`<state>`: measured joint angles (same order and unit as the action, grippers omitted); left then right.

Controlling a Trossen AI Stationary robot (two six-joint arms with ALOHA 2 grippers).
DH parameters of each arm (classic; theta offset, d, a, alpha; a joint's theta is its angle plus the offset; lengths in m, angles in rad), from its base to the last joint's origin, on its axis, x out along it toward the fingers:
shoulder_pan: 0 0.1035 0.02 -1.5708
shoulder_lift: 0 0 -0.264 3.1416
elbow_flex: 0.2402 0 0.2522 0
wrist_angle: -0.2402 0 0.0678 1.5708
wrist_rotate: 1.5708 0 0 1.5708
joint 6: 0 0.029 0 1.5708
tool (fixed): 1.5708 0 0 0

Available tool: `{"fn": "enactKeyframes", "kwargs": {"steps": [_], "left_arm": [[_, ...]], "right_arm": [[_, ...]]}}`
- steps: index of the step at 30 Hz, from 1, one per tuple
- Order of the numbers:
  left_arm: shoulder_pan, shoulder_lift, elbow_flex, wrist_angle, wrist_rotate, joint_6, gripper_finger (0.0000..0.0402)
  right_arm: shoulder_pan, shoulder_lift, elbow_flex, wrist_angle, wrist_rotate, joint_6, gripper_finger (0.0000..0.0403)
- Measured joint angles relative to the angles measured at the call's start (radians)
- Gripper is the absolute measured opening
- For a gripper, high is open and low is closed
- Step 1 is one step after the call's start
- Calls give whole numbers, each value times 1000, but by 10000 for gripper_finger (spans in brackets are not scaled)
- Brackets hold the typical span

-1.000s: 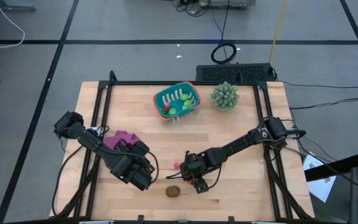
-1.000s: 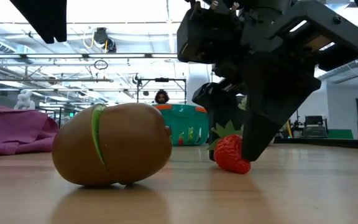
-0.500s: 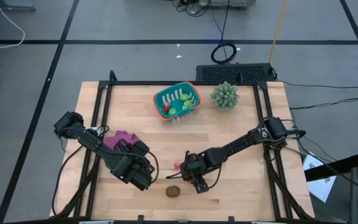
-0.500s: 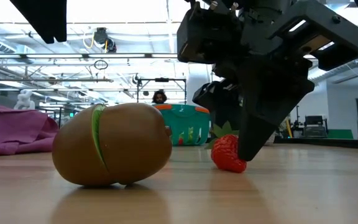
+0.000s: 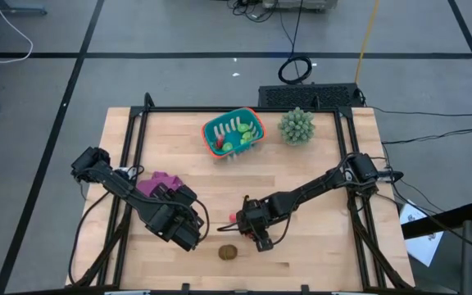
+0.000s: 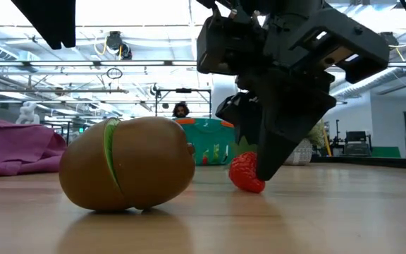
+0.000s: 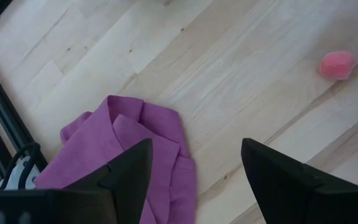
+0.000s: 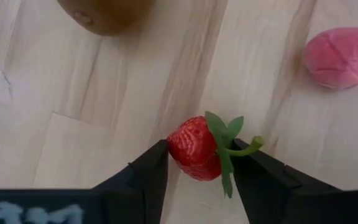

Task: Pick and placing Produce into tupperware
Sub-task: Put the strawberry into the blue basket

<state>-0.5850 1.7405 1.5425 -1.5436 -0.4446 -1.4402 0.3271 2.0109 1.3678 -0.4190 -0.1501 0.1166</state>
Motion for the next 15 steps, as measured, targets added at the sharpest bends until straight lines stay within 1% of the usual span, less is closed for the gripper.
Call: {"fn": "enactKeyframes", "kwargs": {"steps": [6,15], "left_arm": [[0,0,0,0,0,3,251],[0,0,0,0,0,4,251]], "right_arm": [[0,0,0,0,-3,2,150],[0,0,0,1,-4,2,149]]}}
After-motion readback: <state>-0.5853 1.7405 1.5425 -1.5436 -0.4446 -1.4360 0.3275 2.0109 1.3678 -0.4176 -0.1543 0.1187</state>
